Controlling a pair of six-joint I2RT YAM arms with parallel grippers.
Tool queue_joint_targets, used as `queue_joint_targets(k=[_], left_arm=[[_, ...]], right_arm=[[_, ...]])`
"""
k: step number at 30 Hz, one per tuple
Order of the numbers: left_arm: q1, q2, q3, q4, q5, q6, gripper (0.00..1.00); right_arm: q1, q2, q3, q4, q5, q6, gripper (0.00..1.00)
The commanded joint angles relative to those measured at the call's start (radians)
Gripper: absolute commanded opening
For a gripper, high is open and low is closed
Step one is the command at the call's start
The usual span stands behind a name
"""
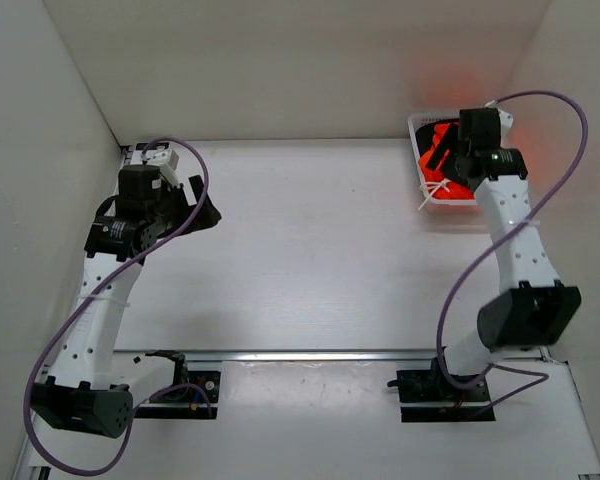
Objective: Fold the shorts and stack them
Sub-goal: Grab the shorts from the pile, then move the shorts to the center of the board
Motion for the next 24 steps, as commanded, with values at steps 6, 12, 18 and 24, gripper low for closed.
queue_joint_targets(k=[6,12,18,24], left_arm=[[-0.009,0.004,0.011,0.009,-0.061,-0.027,1.00],[-0.009,0.057,0.032,0.009,-0.061,-0.016,1.00],[-0.009,0.080,0.061,-0.013,-0.052,0.004,1.00],[-0.009,0.080,0.070,-0.022,-0.015,0.004,1.00]], right_arm=[[-0.113,0.496,0.461,-0.020,-0.104,-0.045,0.97],[-0.142,0.746,0.717,-0.048,-0.142,-0.036,0.69],[-0.142,0.604,0.682,-0.003,-0.142,-0.008,0.00],[-0.099,0.294,0.608,0.082,-0.248,-0.082,0.00]])
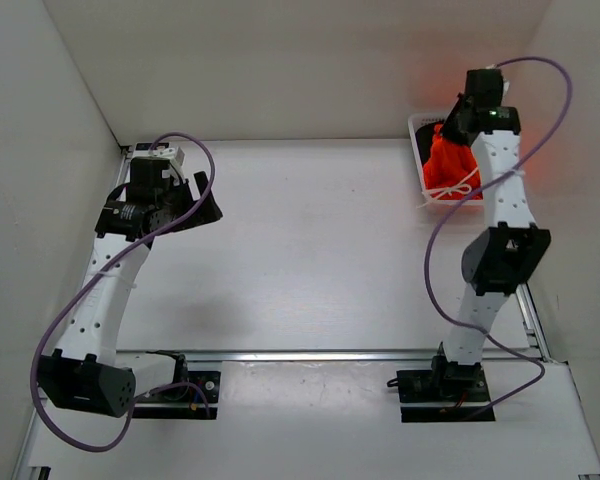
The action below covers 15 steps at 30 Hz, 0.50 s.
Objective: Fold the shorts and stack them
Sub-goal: Move the shorts to the center of the board
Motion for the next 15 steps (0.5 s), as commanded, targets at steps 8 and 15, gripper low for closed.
queue_joint_targets(k=[8,15], left_arm=[[0.018,-0.039,0.110,-0.025,-0.018,0.000,1.00],[0.085,-0.015,0.219,-0.073,-0.018,-0.049,1.00]], right_arm=[[0.135,-0.396,0.203,0.132,-0.735,-0.096,0.00],[0.235,-0.582,-0.084,0.156,-0.950,-0.144,0.00]])
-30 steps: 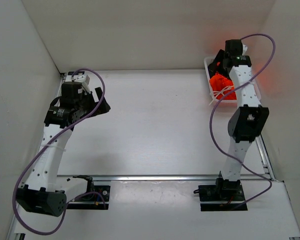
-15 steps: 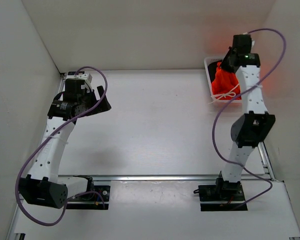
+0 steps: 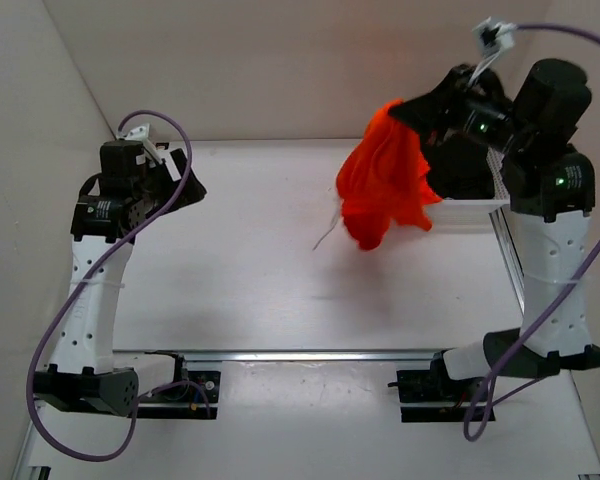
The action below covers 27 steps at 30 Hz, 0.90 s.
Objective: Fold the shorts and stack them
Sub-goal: Move the shorts to the center of the board, then flatten the shorts out
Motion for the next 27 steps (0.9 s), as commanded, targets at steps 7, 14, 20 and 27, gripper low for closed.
queue_joint_targets(k=[7,14,20,27], left_arm=[[0.030,0.022,0.029,-0.014,0.078,-0.036,1.00],[-0.158,0.160,0.009,-0.005,0.150,-0.026,1.00],[-0.397,0.463,0.217,-0.011,0.110,-0.026,1.00],[-0.632,0.976,0.799,-0.257,0.035,0.030,1.00]], right_arm=[[0.099,-0.231,-0.812,-0.017,0.027,-0.060,0.56],[0.073,-0.249,-1.044,-0.080,0.362,0.120,0.43],[0.073,-0.492,-1.322,-0.037,0.373,0.286,0.39],[0.073,-0.785,-1.646,-0.052,0.299,0.592,0.75]])
